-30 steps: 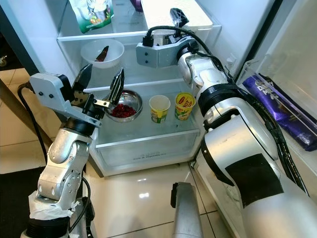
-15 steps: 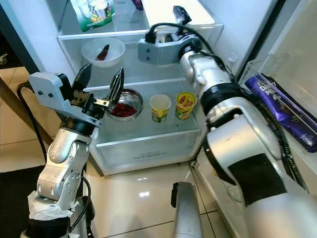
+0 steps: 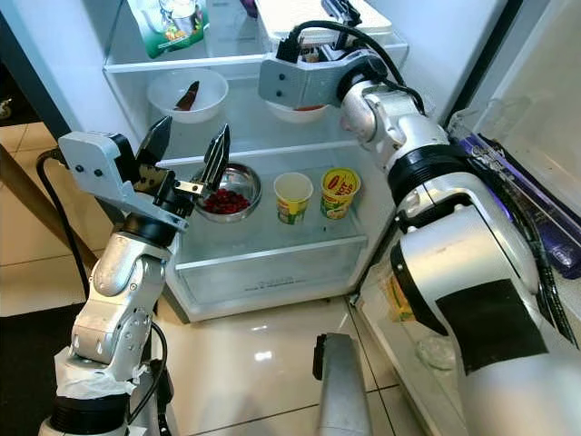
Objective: Restocking fridge
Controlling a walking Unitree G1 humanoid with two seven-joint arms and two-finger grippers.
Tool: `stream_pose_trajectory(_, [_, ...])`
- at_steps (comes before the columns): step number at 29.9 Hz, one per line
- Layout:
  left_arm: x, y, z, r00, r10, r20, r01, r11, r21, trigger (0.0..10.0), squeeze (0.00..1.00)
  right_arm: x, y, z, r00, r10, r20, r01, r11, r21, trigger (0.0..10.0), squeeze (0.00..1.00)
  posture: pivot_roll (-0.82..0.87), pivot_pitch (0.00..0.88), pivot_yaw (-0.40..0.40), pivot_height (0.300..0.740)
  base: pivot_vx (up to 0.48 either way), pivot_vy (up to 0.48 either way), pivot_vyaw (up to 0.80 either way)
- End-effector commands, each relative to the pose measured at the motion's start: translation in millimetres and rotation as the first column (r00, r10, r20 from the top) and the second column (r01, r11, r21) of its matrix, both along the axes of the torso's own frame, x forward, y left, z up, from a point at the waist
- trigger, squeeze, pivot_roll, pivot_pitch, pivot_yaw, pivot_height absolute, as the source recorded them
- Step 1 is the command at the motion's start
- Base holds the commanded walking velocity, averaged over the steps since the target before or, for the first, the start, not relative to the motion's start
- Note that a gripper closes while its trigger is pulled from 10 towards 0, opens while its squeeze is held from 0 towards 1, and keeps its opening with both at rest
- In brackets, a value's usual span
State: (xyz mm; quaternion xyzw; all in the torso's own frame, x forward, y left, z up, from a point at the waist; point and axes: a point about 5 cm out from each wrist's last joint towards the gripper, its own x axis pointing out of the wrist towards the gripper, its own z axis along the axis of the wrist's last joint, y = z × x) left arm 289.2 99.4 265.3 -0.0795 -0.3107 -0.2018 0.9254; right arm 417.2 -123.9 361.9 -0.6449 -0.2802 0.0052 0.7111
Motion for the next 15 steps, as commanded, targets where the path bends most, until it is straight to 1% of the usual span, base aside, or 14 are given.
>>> stream_pose_trajectory(1, [-0.7, -1.7, 0.8, 1.000, -0.009, 0.014, 0.009, 1.000, 0.005, 10.0, 0.00, -1.7, -2.1, 0.3, 1.000, 0.028, 0.004, -0.028, 0.999, 0.015, 10.0, 0.00, -0.03, 0.217, 0.006, 0.471, 0.000, 0.000, 0.00])
stream_pose_trajectory(5, [0.6, -1.8, 0.6, 1.000, -0.012, 0.015, 0.012, 1.000, 0.007, 10.0, 0.00, -3.3, -6.7, -2.9, 0.998, 0.064, -0.013, -0.064, 0.998, 0.026, 10.0, 0.00, -0.03, 0.215, 0.010, 0.471, 0.000, 0.000, 0.00])
stream_pose_trajectory(7, [1.1, -2.2, 0.9, 1.000, -0.014, 0.018, 0.014, 1.000, 0.007, 10.0, 0.00, -4.1, -10.0, -9.2, 0.994, 0.094, -0.058, -0.093, 0.995, 0.021, 10.0, 0.00, -0.04, 0.216, 0.010, 0.471, 0.000, 0.000, 0.00])
stream_pose_trajectory(15, [1.4, -2.9, 0.7, 1.000, -0.016, 0.019, 0.016, 1.000, 0.006, 10.0, 0.00, -5.6, -16.3, -17.2, 0.986, 0.123, -0.108, -0.123, 0.992, 0.012, 10.0, 0.00, -0.04, 0.213, 0.012, 0.471, 0.000, 0.000, 0.00])
